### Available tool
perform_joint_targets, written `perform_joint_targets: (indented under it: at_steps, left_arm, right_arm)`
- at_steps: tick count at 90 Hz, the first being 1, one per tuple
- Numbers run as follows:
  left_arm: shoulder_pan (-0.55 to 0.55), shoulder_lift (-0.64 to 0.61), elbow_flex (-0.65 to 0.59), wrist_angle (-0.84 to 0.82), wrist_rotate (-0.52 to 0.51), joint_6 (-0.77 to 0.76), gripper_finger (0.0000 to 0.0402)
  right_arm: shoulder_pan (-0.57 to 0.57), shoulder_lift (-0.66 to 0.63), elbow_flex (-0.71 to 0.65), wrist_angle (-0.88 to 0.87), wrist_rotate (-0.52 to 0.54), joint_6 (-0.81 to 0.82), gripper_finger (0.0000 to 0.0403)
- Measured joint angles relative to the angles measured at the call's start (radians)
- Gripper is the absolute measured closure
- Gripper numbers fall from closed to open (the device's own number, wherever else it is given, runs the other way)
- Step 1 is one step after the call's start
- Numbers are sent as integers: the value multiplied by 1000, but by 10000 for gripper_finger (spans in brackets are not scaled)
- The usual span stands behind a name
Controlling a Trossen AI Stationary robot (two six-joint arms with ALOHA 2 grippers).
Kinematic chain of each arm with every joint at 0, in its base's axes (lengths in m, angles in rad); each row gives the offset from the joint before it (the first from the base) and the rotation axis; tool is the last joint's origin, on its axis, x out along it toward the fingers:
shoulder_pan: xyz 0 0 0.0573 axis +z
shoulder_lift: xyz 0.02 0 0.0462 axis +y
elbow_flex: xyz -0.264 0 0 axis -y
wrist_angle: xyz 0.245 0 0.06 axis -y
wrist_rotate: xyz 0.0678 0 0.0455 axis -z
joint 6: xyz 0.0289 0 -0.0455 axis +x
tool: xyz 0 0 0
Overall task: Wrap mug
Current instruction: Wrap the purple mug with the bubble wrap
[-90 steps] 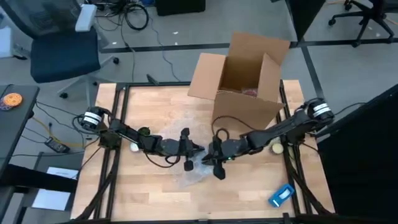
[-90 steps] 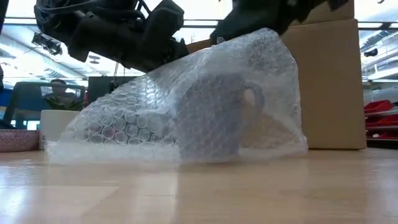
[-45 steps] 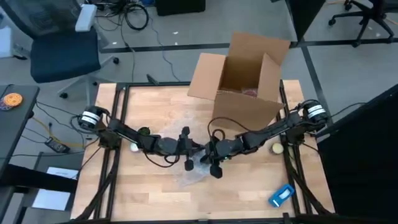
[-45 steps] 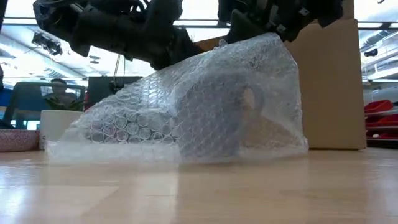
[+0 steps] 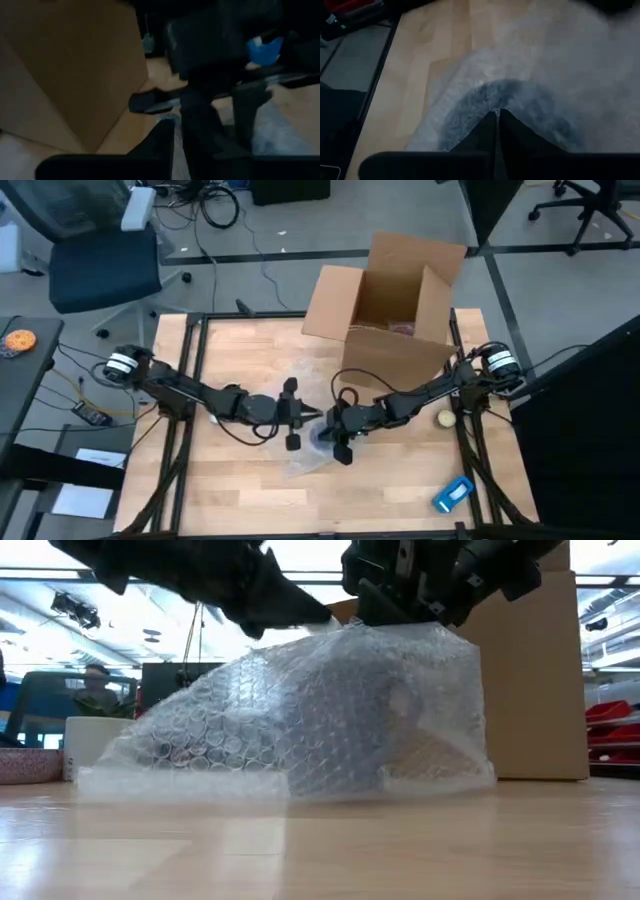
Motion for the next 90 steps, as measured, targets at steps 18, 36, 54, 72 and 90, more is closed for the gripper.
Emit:
perform_joint_targets:
  at_steps: [18,36,54,72,90]
  left_arm:
    - [2,-169,5,-69,-58,52,348]
    - [-20,-294,4,-84,60,50,340]
    - [-69,-196,2,-7,146,4,339]
    - [-79,-20,1,75,150,-66,339]
    - [-100,-82,2,-197,152,-167,339]
  right_arm:
    - [1,0,-1,-17,-11,10,403]
    - [1,0,-1,-35,-8,3,403]
    - [-12,0,-1,-47,-36,-32,402]
    - [-12,0,-1,-52,-42,-38,402]
    - [11,1,37,-174,-41,-28,403]
